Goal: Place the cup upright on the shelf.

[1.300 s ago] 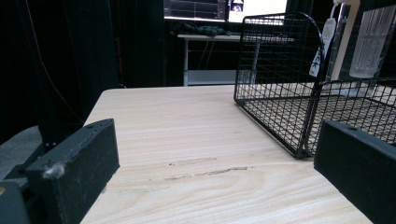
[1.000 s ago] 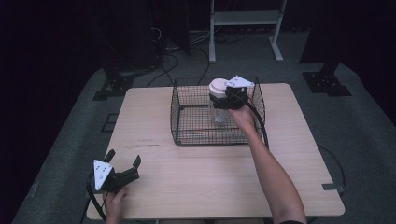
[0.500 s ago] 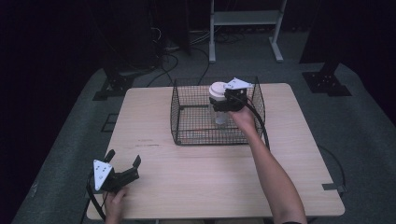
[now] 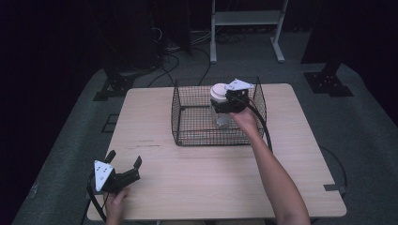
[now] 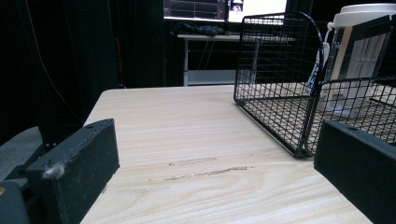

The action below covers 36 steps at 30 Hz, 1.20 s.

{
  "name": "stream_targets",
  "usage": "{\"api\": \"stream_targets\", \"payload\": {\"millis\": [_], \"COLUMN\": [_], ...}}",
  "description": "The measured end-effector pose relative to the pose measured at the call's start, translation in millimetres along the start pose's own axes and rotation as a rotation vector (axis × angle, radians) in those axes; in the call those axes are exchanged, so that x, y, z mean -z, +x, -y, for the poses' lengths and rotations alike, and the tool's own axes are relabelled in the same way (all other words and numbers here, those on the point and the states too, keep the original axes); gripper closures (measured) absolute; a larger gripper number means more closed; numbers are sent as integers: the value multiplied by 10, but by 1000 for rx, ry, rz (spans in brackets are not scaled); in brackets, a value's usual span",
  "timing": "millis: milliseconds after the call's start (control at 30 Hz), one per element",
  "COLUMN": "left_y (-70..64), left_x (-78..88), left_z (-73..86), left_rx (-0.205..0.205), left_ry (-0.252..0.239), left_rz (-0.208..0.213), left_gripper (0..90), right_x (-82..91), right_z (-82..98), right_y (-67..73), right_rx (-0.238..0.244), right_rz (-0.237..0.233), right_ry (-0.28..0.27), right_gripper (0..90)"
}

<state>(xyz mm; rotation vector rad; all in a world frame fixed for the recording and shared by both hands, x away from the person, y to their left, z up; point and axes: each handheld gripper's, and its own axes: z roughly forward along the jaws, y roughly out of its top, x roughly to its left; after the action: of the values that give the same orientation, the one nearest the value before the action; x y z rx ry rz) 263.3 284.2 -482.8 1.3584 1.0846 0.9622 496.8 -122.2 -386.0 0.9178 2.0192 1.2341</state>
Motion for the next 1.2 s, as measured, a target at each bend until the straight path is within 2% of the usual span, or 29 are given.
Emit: {"api": "stream_targets", "payload": {"millis": [167,333,633,900,1200], "left_y": [-7,-2,-5,-2,-7], "left_x": [-2,1,-3,-7,-8], "left_z": [0,0,0,-1,0], "left_rx": [-4,-1,-2,-1,-4], "left_ry": [1,1,2,3,5], "left_rz": [-1,-1,-3,-5,-7], "left_gripper": [0,0,0,0,0], "right_x": [-5,-12,42,176,310], "right_z": [1,-4,-52,-140,-197], "right_y": [11,26,19,-1,-34], "right_rx": [-8,-10,-18,-39,-47], "right_rz": [-13,-4,2,3,-10], "right_ry": [1,-3,-50,-99,-124], "right_gripper": [34,32,24,24,24]}}
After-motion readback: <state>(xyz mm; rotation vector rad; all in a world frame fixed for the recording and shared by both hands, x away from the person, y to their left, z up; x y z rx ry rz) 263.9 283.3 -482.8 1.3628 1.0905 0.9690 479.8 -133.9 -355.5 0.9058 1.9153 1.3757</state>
